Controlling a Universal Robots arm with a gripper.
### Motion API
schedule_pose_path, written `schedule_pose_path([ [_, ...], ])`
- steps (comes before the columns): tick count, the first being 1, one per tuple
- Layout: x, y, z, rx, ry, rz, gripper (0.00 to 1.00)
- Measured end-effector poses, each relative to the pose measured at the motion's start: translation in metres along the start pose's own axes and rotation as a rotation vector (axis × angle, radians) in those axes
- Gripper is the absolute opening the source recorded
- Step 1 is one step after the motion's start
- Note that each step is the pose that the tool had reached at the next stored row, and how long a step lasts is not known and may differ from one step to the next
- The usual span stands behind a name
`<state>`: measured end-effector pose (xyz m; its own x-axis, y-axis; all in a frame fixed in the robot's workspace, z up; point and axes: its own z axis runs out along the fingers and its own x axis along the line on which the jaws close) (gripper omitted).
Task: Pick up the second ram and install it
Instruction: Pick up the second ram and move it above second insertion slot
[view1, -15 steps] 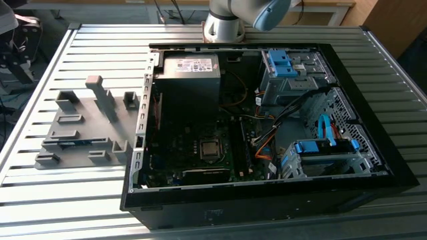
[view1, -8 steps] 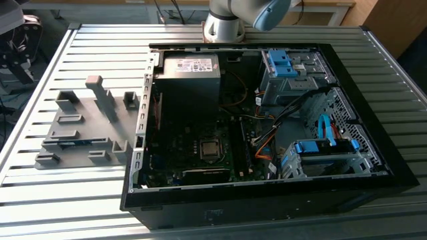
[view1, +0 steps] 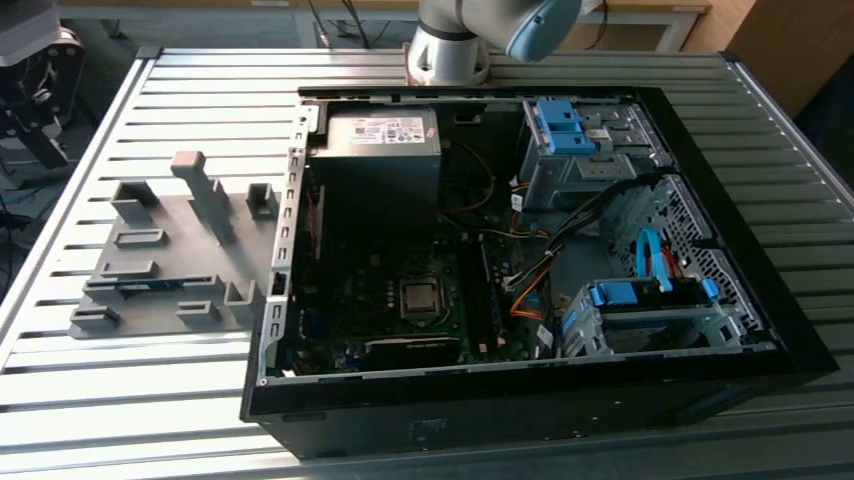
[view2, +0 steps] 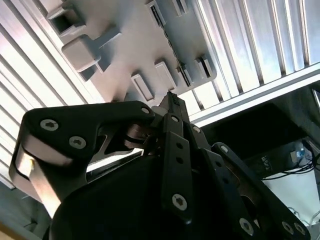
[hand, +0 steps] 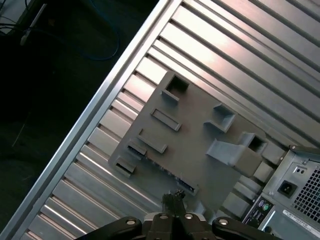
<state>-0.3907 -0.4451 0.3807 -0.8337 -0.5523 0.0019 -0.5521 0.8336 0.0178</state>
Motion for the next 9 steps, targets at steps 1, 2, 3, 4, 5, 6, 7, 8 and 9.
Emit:
schedule_pose_path([
  [1, 0.0000, 0.0000, 0.0000, 0.0004, 0.0005, -0.014, 0.11],
  [2, 0.0000, 0.0000, 0.0000, 0.0007, 0.0009, -0.028, 0.11],
  [3, 0.0000, 0.0000, 0.0000, 0.0012, 0.0014, -0.042, 0.11],
  [4, 0.0000, 0.0000, 0.0000, 0.0017, 0.0020, -0.055, 0.11],
  [5, 0.0000, 0.0000, 0.0001, 0.0023, 0.0027, -0.069, 0.11],
  [6, 0.0000, 0.0000, 0.0000, 0.0028, 0.0033, -0.082, 0.11],
  [7, 0.0000, 0.0000, 0.0001, 0.0032, 0.0036, -0.093, 0.11],
  [8, 0.0000, 0.0000, 0.0001, 0.0035, 0.0038, -0.105, 0.11],
  [9, 0.0000, 0.0000, 0.0002, 0.0037, 0.0039, -0.115, 0.11],
])
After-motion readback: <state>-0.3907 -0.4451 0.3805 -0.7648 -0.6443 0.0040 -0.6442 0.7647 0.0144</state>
